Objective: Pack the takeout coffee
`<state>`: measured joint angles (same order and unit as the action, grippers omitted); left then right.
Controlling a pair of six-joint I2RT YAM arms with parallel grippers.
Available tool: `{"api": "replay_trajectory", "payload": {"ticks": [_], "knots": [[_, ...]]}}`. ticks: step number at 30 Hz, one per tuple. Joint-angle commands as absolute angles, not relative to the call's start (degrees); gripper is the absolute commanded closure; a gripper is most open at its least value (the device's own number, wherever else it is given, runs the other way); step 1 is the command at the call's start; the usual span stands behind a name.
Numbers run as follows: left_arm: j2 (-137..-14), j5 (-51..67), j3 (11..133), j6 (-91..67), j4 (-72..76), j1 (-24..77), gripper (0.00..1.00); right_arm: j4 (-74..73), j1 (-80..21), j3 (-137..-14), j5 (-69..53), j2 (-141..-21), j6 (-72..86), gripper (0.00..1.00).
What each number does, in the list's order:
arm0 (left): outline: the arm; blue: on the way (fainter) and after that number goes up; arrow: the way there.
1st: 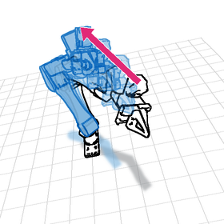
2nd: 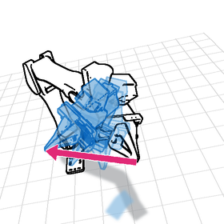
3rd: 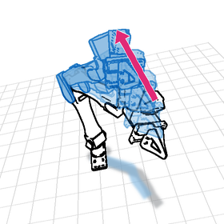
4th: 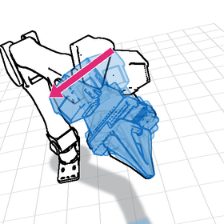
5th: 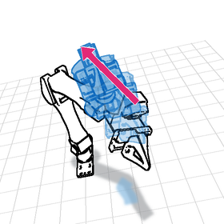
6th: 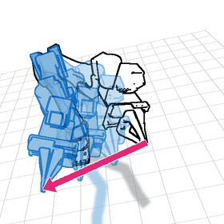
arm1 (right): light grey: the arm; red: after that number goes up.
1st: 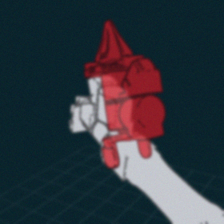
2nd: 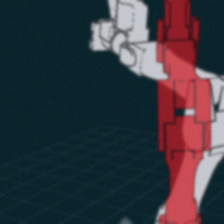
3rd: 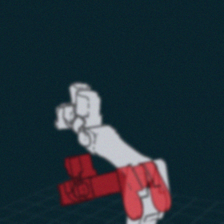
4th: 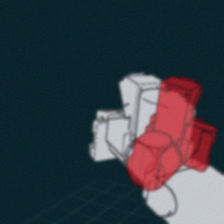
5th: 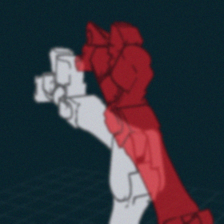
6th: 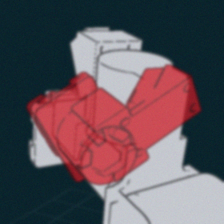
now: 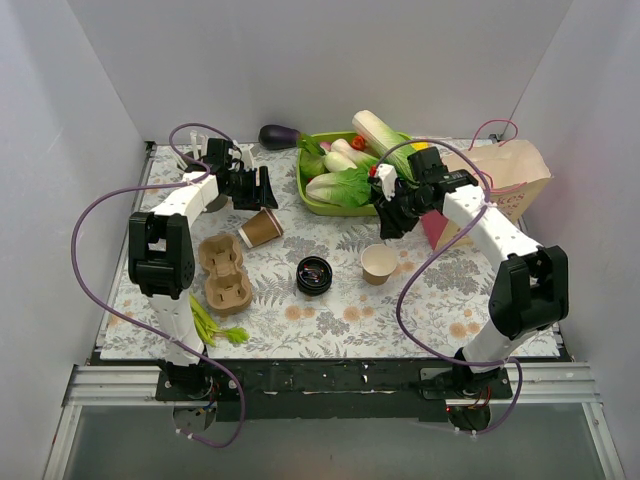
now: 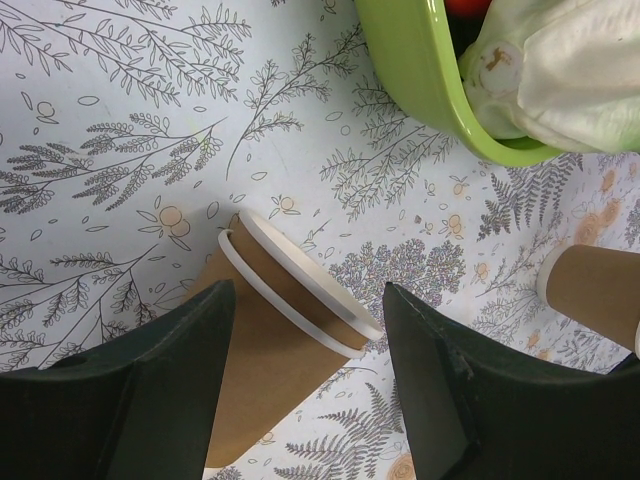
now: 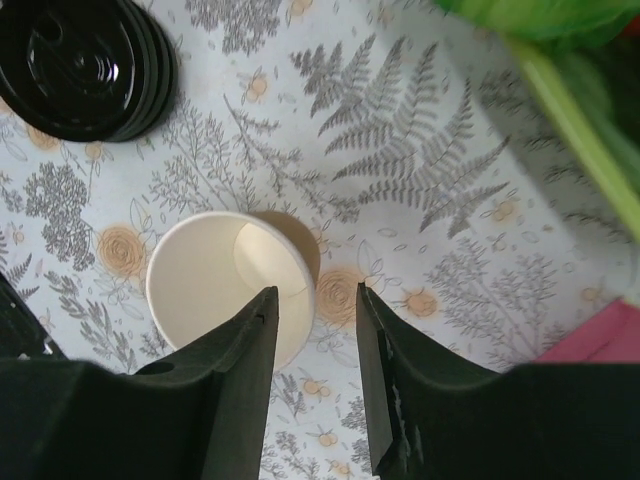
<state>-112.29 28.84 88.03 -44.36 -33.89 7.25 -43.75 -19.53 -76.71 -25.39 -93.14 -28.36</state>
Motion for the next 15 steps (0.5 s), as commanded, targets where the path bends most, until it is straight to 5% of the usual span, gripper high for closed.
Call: {"api": "replay_trajectory", "payload": {"ticks": [1, 15], "knots": [[-111.36, 28.48, 90.17, -43.94, -33.66, 7.38, 0.39, -44.12, -20.74, -82.70, -25.49, -92.11, -29.53, 0.55], [-110.22, 25.39, 90.35, -44.56, -34.89, 7.38, 0.40, -42.71, -31.37, -85.77, -26.43, -92.98, -34.44, 0.54]]}}
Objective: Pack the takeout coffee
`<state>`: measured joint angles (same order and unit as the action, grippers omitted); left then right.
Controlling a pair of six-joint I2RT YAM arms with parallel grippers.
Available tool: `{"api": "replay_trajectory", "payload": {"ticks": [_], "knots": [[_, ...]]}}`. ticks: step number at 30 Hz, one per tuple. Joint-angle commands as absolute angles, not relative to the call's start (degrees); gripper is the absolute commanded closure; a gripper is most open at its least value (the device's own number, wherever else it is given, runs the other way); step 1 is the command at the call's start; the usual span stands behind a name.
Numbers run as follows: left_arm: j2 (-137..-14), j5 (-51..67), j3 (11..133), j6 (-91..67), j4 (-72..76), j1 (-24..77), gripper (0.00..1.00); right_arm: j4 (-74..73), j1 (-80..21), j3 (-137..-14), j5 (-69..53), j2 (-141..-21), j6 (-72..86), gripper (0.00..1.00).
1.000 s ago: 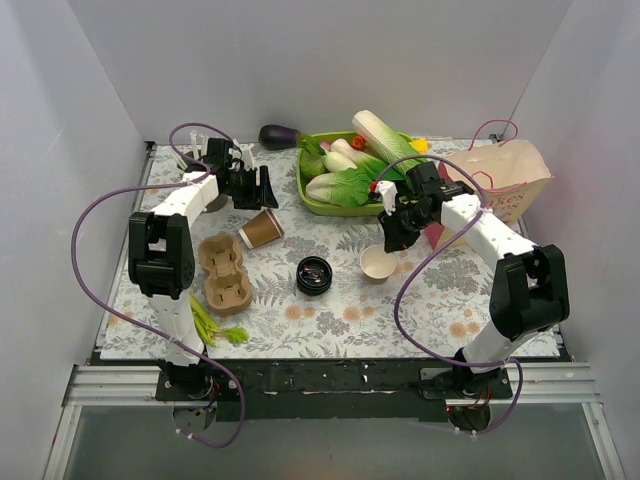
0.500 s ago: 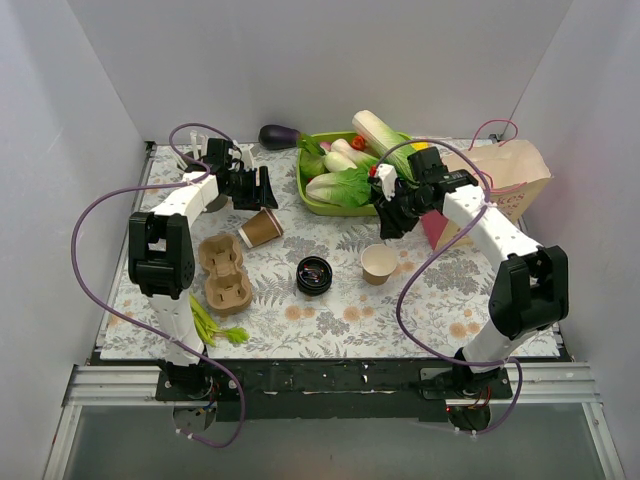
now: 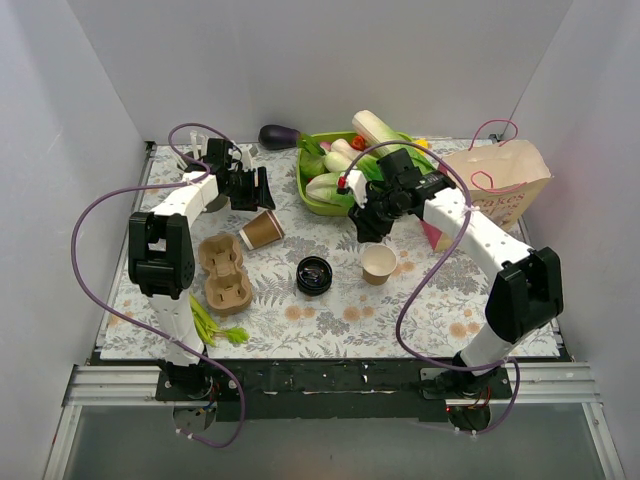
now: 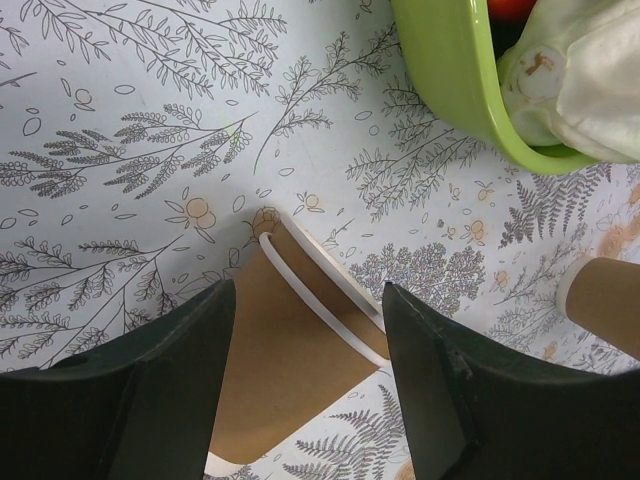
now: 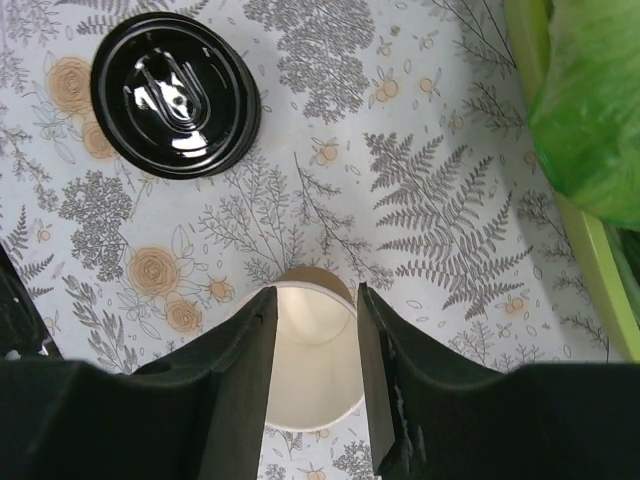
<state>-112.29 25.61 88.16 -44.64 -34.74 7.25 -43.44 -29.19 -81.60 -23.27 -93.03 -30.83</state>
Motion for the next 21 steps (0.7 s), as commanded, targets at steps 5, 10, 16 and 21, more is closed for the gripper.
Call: {"api": "replay_trajectory", "payload": {"ticks": [5, 10, 16, 21], "knots": [[-106.71, 26.11, 93.42, -44.91, -35.15, 7.73, 0.35, -45.96, -37.16, -89.03, -30.93, -95.97, -40.59, 0.54], [-102.14, 20.49, 94.84, -46.31, -35.16, 8.96, 0.24, -46.85, -42.88, -87.12, -33.49, -97.74, -47.18, 0.55], [-94.40, 15.56, 90.71, -47.55, -34.45, 8.88, 0.22, -39.65, -48.07, -79.90, -31.56, -95.71, -47.38, 0.56], [-89.75, 13.36, 87.46, -46.94, -34.98, 8.53, 0.21, -34.47, -49.75, -74.63, -30.68, -94.49, -47.99, 0.56]]}}
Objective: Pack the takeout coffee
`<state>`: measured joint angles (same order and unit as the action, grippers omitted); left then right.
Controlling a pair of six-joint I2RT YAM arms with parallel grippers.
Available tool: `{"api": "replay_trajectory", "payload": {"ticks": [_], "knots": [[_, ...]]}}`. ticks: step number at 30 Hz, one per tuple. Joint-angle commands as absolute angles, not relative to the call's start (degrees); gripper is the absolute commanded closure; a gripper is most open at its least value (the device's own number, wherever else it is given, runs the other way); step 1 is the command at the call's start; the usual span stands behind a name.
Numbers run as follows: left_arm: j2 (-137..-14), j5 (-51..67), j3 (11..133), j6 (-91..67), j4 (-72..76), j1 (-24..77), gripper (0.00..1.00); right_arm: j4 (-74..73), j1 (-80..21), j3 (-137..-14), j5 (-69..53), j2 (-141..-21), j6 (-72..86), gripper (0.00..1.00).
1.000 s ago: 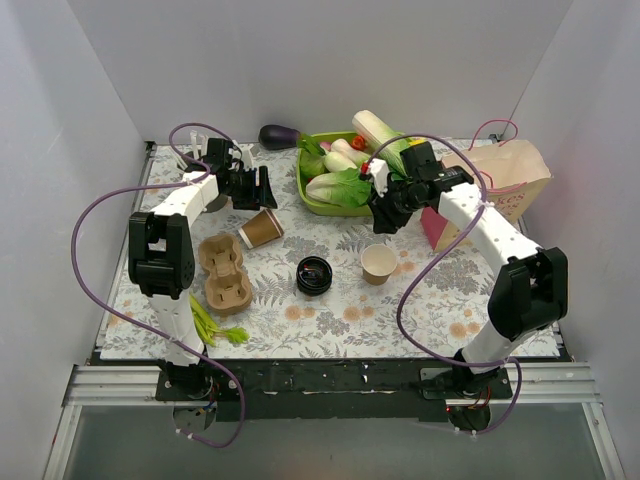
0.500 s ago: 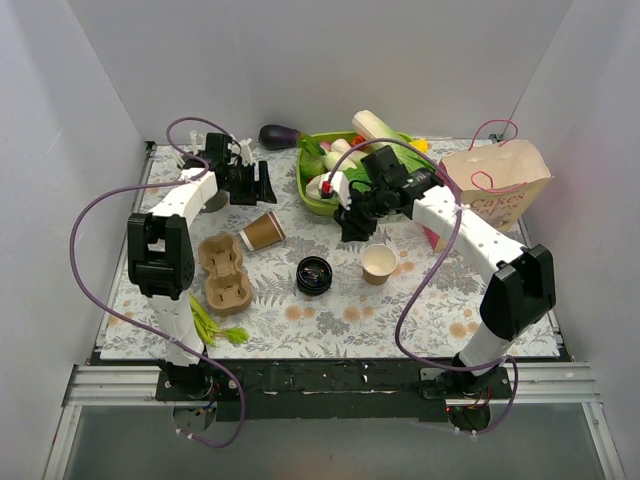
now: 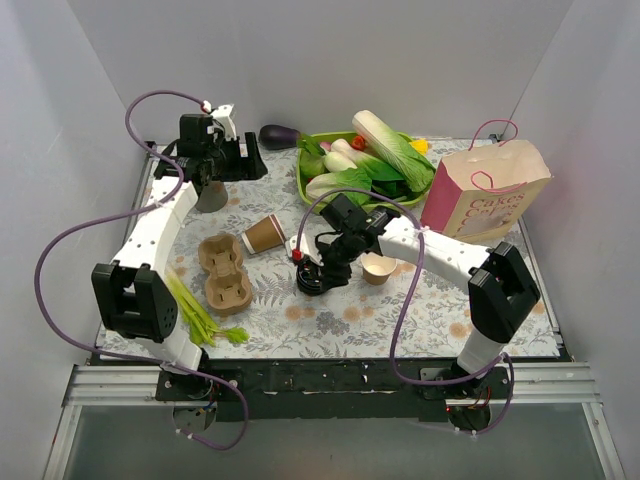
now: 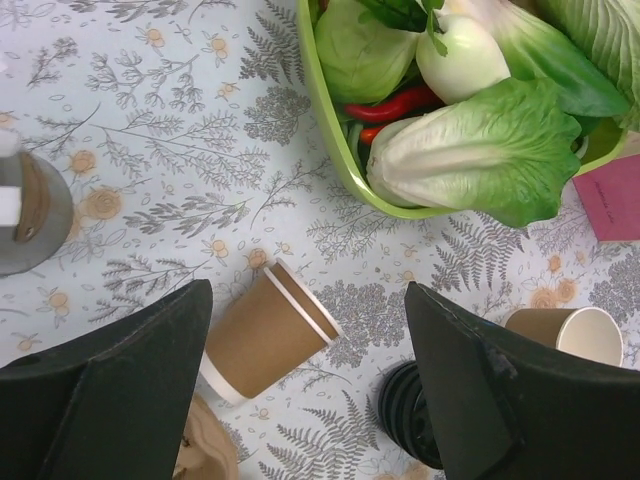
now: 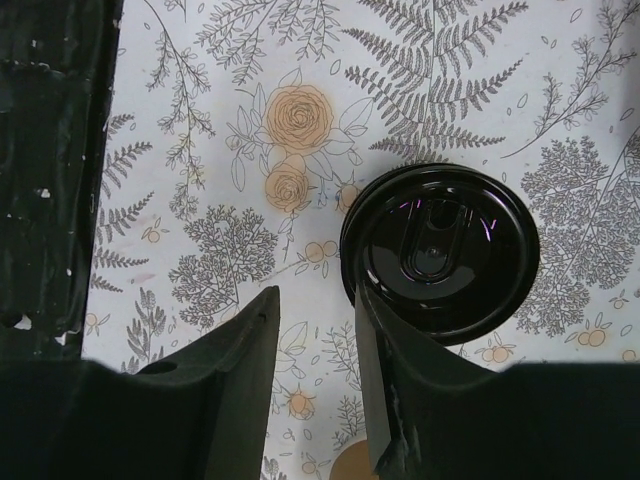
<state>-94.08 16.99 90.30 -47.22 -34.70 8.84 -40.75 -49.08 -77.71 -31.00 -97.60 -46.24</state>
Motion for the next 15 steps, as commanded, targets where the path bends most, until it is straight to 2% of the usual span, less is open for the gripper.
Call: {"api": "replay_trajectory", "payload": {"ticks": [1, 15], "knots": [[-89.39, 13.10, 87.02, -46.59, -34.89, 8.44, 0.21, -33.41, -49.92, -73.84, -30.41, -94.22, -47.99, 0.56], [-85.96, 12.92, 82.71, -45.53, -36.21, 7.03, 0.21, -23.38, -53.35, -67.24, -23.47, -94.39, -44.39, 0.55]]}}
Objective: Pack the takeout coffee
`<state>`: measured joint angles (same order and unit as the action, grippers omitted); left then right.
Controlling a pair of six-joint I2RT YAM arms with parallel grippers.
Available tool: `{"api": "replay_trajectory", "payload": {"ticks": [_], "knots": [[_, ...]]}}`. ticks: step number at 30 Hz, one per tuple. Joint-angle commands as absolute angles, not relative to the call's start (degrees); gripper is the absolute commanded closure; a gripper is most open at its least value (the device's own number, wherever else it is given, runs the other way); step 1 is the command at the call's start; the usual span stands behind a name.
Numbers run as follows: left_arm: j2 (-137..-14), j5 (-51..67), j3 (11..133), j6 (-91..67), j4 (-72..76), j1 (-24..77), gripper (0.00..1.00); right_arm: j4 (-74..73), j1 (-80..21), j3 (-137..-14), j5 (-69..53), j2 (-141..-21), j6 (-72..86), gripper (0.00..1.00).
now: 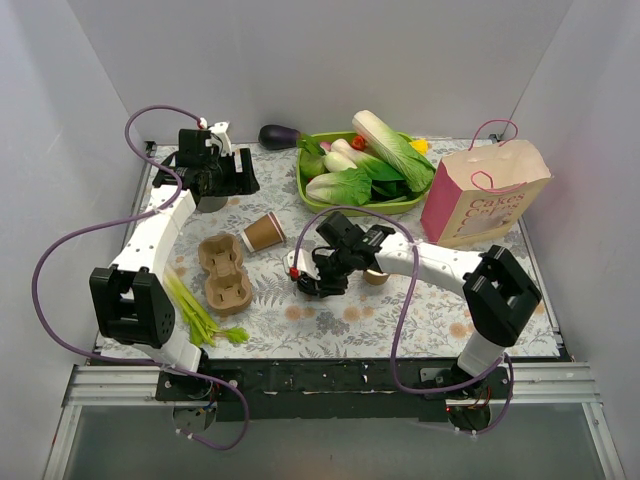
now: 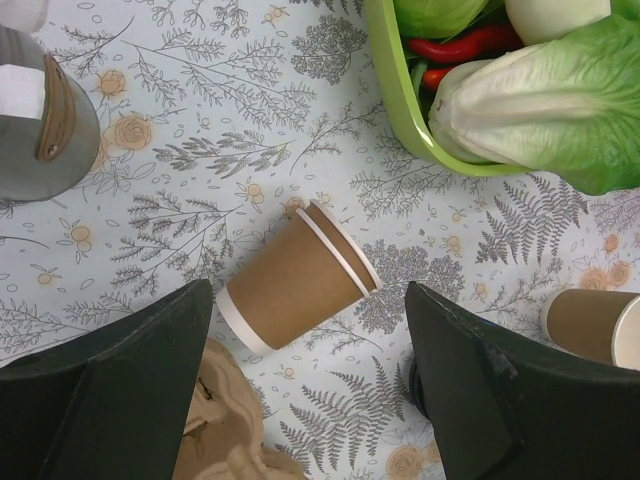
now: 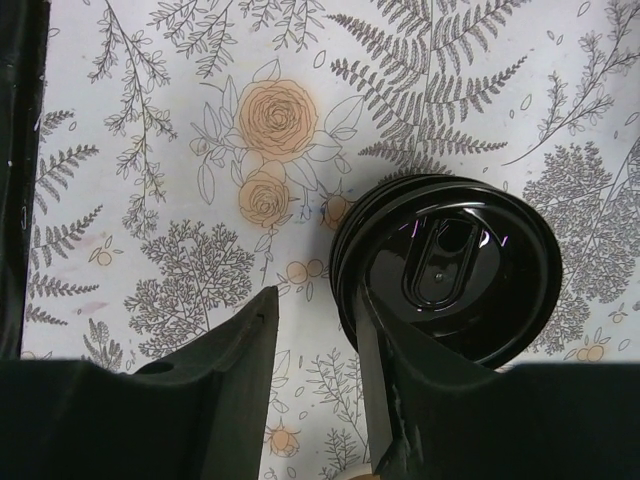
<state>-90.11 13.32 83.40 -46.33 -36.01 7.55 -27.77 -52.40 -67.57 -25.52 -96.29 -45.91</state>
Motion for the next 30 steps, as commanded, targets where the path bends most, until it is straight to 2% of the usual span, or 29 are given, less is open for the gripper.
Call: {"api": "replay_trajectory", "payload": {"ticks": [1, 13, 23, 30], "knots": [[-85.96, 13.01, 82.53, -45.53, -36.12, 7.03, 0.21, -22.86, -53.52, -66.80, -22.86, -94.48, -44.12, 0.55], [-87.19, 14.68, 82.79, -45.79, -35.86, 6.59, 0.22, -21.62, -53.88, -67.58, -19.95, -96.68, -42.89, 0.55], [-87.45, 14.76, 82.88, -45.62, -36.12, 6.59, 0.22, -23.20, -53.88, -68.82, -22.15, -98.35, -42.72, 0.55], [-87.45, 14.85, 82.71, -45.53, -36.12, 6.59, 0.22, -23.55, -53.88, -70.31, -20.74, -100.11, -42.45, 0.64]]}}
